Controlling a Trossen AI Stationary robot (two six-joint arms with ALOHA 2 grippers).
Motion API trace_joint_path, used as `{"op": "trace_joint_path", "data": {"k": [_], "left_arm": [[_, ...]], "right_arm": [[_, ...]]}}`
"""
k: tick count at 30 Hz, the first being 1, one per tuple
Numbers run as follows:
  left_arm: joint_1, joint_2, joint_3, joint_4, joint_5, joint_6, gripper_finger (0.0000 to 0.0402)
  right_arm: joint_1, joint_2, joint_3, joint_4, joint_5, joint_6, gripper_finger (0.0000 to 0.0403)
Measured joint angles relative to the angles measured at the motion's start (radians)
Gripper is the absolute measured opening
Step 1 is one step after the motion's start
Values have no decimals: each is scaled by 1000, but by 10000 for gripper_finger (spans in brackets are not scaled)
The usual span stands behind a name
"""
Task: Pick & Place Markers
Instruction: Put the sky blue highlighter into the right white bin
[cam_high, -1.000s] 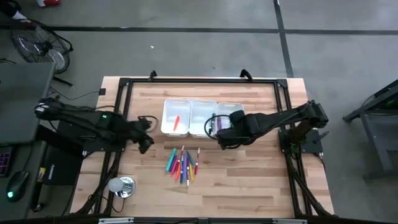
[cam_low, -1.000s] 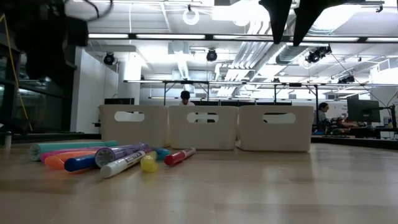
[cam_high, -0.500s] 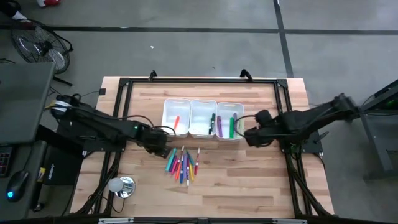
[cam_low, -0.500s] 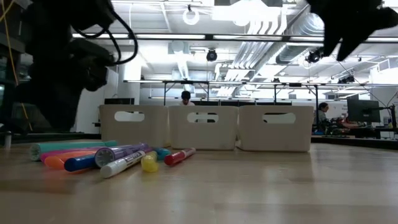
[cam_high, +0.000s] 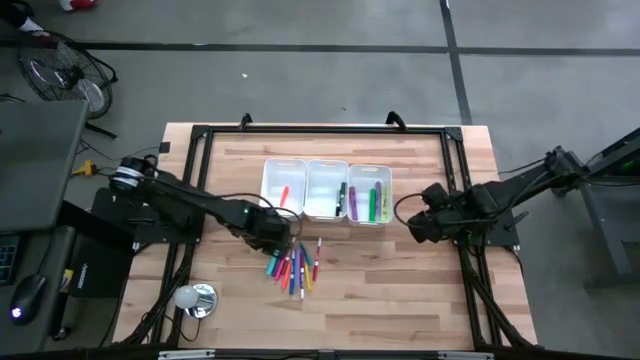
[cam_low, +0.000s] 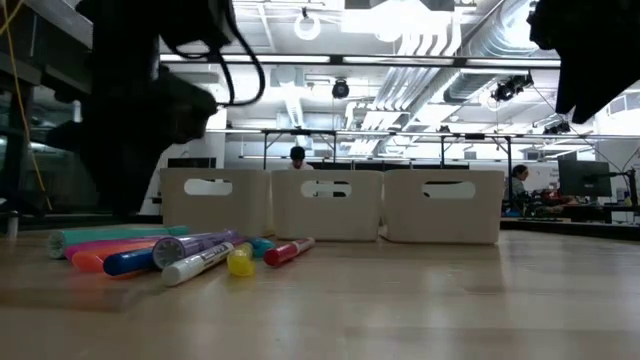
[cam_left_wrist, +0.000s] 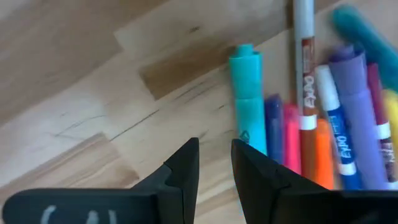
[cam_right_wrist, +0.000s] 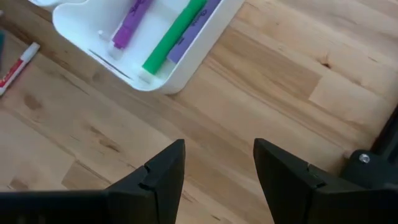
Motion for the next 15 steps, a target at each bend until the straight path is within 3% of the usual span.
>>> {"op": "trace_joint_path", "data": {"k": [7, 15], "left_arm": [[0, 33, 43, 18, 34, 88, 103], [0, 33, 48, -13, 12, 64, 182]], "right_arm": [[24, 0, 0, 9, 30, -8, 181], [24, 0, 0, 15, 32, -26, 181]]}}
